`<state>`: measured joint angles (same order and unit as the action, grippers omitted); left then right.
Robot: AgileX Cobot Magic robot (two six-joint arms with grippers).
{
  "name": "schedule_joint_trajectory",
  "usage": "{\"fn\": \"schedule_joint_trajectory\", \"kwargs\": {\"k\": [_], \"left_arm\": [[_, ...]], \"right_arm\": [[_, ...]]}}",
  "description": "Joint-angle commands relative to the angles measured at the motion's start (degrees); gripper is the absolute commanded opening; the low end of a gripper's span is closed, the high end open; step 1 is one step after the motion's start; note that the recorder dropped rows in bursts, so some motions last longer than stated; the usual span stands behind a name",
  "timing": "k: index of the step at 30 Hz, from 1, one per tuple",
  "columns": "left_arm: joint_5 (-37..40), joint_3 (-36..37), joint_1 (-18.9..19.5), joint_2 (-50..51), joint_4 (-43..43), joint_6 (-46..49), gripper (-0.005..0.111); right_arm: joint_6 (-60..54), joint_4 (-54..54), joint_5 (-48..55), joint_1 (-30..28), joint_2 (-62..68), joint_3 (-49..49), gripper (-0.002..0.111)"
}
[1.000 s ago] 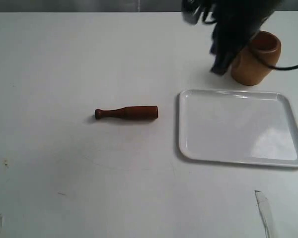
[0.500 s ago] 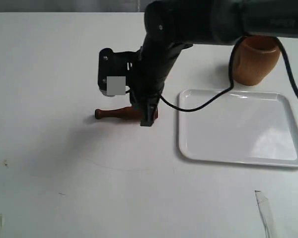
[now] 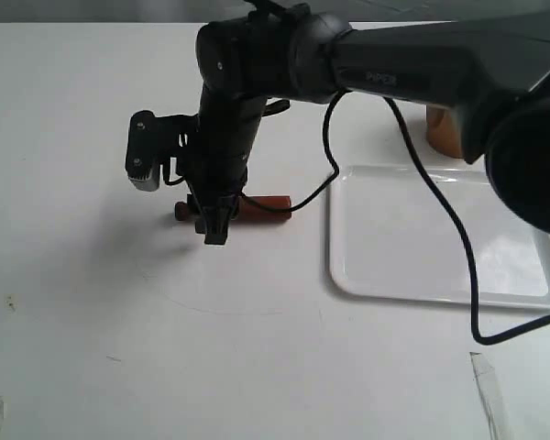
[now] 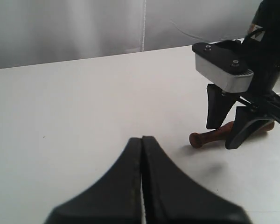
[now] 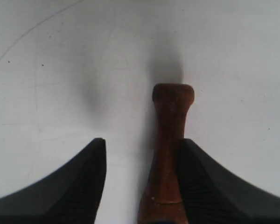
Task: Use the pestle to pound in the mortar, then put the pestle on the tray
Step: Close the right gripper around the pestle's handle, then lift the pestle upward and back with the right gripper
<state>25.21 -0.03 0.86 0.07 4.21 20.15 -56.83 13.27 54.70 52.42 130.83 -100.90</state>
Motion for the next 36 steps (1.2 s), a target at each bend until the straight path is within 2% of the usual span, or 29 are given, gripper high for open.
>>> {"fn": "schedule_joint_trajectory", "kwargs": {"k": [1,5,9,11,14,15,20,26,30,36], "left_arm": [[-0.17,0.03,-0.44,-0.07,-0.42,-0.47,0.000],[-0.17,0.03,-0.44,-0.07,-0.42,-0.47,0.000],[-0.17,0.03,-0.44,-0.07,-0.42,-0.47,0.000],[-0.17,0.03,-0.44,-0.07,-0.42,-0.47,0.000],[-0.17,0.03,-0.44,-0.07,-0.42,-0.47,0.000],[-0.17,0.03,-0.44,-0.07,-0.42,-0.47,0.000],[-0.17,0.03,-0.44,-0.07,-0.42,-0.47,0.000],[-0.17,0.03,-0.44,-0.07,-0.42,-0.47,0.000],[-0.17,0.03,-0.44,-0.07,-0.42,-0.47,0.000],[-0.17,0.03,-0.44,-0.07,-0.42,-0.47,0.000]], "right_arm": [[0.32,-0.49,-3.64,0.14,0.91,-0.52,0.046],[0.72,-0.98,-7.24,0.14,1.83,-0.52,0.045],[2.33,-5.74,-8.02,0.24,2.69,-0.52,0.036],[2.44,-6.97,-8.02,0.24,2.69,-0.52,0.027],[2.44,-8.48,-8.85,0.38,2.69,-0.52,0.002],[2.44,-8.47,-9.50,0.38,2.69,-0.52,0.000],[7.43,-8.47,-17.91,0.17,1.50,-0.52,0.000],[21.88,-9.29,-35.71,-2.69,-7.79,4.01,0.000],[29.36,-10.95,-50.13,-6.07,-16.48,13.85,0.000],[30.29,-6.36,-74.77,-12.04,-30.72,36.18,0.000]]}}
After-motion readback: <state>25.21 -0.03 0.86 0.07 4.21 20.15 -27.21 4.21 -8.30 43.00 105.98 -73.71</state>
